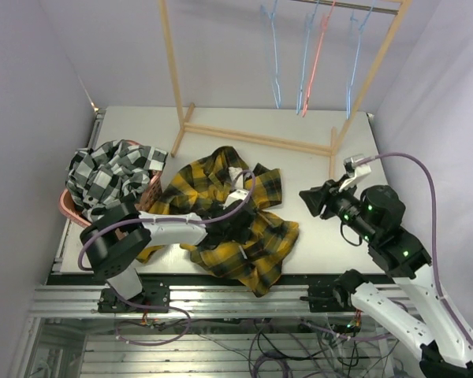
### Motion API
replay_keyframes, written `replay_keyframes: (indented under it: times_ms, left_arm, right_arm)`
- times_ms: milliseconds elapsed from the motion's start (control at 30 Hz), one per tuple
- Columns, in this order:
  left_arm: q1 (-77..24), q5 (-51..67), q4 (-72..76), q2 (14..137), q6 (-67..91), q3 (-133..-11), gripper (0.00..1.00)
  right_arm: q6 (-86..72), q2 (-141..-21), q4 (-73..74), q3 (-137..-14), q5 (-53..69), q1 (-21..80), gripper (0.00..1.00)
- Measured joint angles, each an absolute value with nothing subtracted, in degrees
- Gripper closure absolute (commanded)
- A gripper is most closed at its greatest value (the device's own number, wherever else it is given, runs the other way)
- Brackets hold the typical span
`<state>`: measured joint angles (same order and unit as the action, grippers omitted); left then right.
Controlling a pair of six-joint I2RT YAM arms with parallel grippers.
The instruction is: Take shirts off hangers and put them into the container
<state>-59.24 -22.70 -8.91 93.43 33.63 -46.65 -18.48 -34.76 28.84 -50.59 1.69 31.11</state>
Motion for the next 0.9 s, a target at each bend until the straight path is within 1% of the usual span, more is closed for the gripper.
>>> replay_keyframes:
  times_ms: [33,100,133,167,267,367,400,500,600,667,733,900]
  left_arm:
    - [-59.64,-22.31,-7.64,93.86,33.36,-46.94,0.18]
    - [-60.2,-22.11,-4.99,94.91,32.4,-47.16,0.7]
    - [-60.23,-22.0,-4.01,95.2,32.53,-47.16,0.89]
    - [-60.18,-21.39,-2.46,95.53,32.12,-47.07,0.92]
    - [-60.27,-19.64,0.86,95.9,32.71,-46.46,0.93]
    - [-60.29,-19.38,0.84,93.62,33.36,-44.91,0.93]
    - [-60.29,-19.53,-0.16,92.23,33.41,-44.56,0.93]
    - [-60.6,-23.18,-9.63,83.59,31.81,-46.22,0.93]
    - [-59.46,-28.27,-20.84,76.62,28.8,-56.05,0.93]
    - [-56.21,-30.37,-27.97,74.87,26.26,-67.22,0.93]
    - [-50.94,-32.8,-32.91,74.46,23.59,-78.81,0.93]
    - [-36.75,-34.74,-41.39,75.11,18.13,-95.48,0.93]
  right_arm:
    - [-18.68,-33.91,29.08,-50.33,1.43,31.11,0.61]
    - [-19.2,-32.03,29.85,-49.69,0.49,31.11,0.61]
    - [-19.51,-31.07,30.09,-49.25,0.14,31.11,0.61]
    - [-19.73,-30.3,30.33,-48.86,-0.16,31.11,0.61]
    - [-20.69,-27.86,31.35,-47.48,-1.17,31.11,0.61]
    - [-21.26,-26.41,32.32,-47.18,-2.11,31.11,0.61]
    - [-21.47,-26.04,32.51,-47.18,-2.39,31.11,0.61]
    - [-21.91,-25.47,32.73,-47.18,-2.63,31.11,0.61]
    - [-22.26,-25.74,32.53,-47.11,-2.37,31.11,0.61]
    - [-22.48,-26.13,31.7,-46.81,-1.85,31.11,0.61]
    - [-22.63,-26.89,30.68,-46.28,-0.93,31.11,0.61]
    - [-22.9,-29.21,28.71,-45.23,0.95,31.11,0.61]
